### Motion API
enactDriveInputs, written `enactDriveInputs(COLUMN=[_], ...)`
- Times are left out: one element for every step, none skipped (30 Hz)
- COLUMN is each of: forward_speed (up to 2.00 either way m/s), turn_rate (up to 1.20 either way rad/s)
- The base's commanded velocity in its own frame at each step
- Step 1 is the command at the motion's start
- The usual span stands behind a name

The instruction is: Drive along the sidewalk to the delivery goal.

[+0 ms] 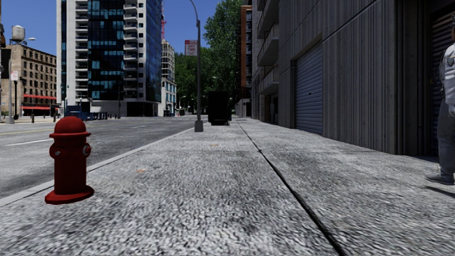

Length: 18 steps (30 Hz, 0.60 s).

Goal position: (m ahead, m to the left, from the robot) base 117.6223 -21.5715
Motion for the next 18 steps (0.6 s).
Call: enactDriveInputs(forward_speed=[2.0,2.0,2.0,2.0,2.0,2.0,2.0,2.0,2.0,2.0,2.0,2.0,2.0,2.0,2.0,2.0,2.0,2.0], turn_rate=[0.0,0.0,0.0,0.0,0.0,0.0,0.0,0.0,0.0,0.0,0.0,0.0,0.0,0.0,0.0,0.0,0.0,0.0])
